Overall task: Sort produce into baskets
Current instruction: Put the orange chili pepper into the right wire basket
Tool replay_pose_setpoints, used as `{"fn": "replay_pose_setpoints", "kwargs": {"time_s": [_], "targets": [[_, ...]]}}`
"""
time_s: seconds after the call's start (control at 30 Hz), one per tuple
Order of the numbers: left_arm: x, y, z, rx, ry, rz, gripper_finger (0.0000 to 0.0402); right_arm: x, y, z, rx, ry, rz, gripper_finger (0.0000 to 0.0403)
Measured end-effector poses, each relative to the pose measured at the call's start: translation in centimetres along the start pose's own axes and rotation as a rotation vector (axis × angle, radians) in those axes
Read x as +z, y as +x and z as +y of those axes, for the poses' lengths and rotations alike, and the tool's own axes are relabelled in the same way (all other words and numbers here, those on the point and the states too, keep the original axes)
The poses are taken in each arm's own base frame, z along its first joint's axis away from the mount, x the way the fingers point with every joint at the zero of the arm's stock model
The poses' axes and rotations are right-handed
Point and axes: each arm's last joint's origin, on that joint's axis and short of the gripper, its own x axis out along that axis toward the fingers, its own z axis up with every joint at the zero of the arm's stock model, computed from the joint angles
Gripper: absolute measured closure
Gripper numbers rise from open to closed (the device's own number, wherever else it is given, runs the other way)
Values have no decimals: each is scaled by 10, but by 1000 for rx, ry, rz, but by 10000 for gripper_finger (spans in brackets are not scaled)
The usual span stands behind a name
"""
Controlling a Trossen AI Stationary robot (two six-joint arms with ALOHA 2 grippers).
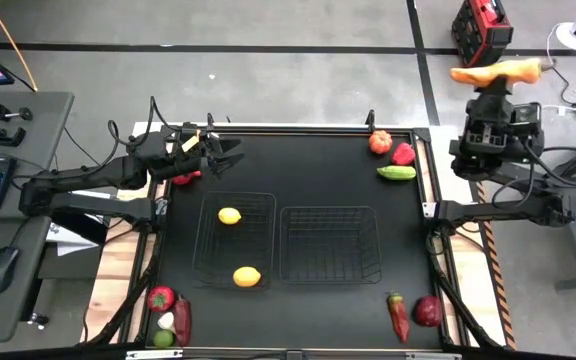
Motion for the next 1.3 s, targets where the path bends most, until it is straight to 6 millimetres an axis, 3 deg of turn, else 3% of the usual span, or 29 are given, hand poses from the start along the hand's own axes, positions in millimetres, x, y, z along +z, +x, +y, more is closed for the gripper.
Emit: {"fn": "replay_pose_setpoints", "kwargs": {"time_s": [0.3, 0.57, 0.87, 1.0, 1.3], "targets": [[0, 0, 0, 0, 0, 0, 57, -3, -1, 0, -5, -1, 90, 307], [-1, 0, 0, 3, 1, 5, 57, -38, -17, -3, -128, 67, 579, 307], [0, 0, 0, 3, -6, 5, 57, -92, 0, -4, -189, 73, 554, 307], [0, 0, 0, 3, -9, 5, 57, -96, 9, -10, -185, 64, 571, 307], [0, 0, 0, 3, -9, 5, 57, -92, 4, -14, -108, 138, 683, 307]]}}
